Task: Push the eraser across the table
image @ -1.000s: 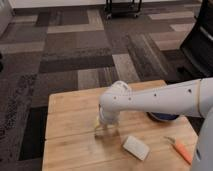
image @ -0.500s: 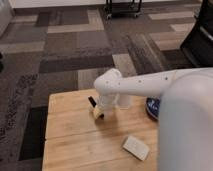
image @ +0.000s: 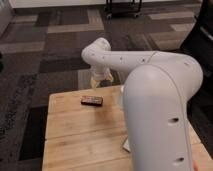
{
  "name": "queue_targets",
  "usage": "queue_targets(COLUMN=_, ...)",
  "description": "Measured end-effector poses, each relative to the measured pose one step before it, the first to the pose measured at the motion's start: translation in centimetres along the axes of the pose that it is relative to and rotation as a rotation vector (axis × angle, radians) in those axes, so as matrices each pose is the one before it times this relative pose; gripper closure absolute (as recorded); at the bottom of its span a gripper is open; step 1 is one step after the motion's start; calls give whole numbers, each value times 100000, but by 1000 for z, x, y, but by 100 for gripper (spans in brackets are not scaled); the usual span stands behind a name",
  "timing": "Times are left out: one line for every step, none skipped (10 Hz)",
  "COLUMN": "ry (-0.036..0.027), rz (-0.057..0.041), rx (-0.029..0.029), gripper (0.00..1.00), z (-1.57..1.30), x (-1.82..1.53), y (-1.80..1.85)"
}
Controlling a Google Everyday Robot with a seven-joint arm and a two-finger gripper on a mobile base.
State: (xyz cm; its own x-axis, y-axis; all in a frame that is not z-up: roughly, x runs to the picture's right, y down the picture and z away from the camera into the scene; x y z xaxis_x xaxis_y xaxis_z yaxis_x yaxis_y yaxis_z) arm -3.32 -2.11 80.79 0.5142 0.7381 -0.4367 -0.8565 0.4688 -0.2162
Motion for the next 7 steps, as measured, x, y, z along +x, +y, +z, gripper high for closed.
queue_targets(ry=-542, rz=-1137, rx=-3220, gripper=35, z=-85, x=930, y=1484)
queue_targets(ry=-167, rz=-629, rx=-4774, gripper=35, z=382, x=1394, y=2089)
queue_targets(ry=184, rz=1044, rx=-1315, gripper=35, z=323, x=473, y=530)
queue_targets(ry=121, rz=2968, rx=-1184, gripper=35, z=402, x=524, y=269)
queue_targets(ry=-116, rz=6562, rx=-1309, gripper=35, z=352, x=440, y=258)
queue_targets(ry=-62, rz=2519, rx=-745, gripper=35, z=149, x=80, y=359)
queue_targets(ry=-40, rz=77, rx=38, gripper=35, z=-3, x=3, y=-35)
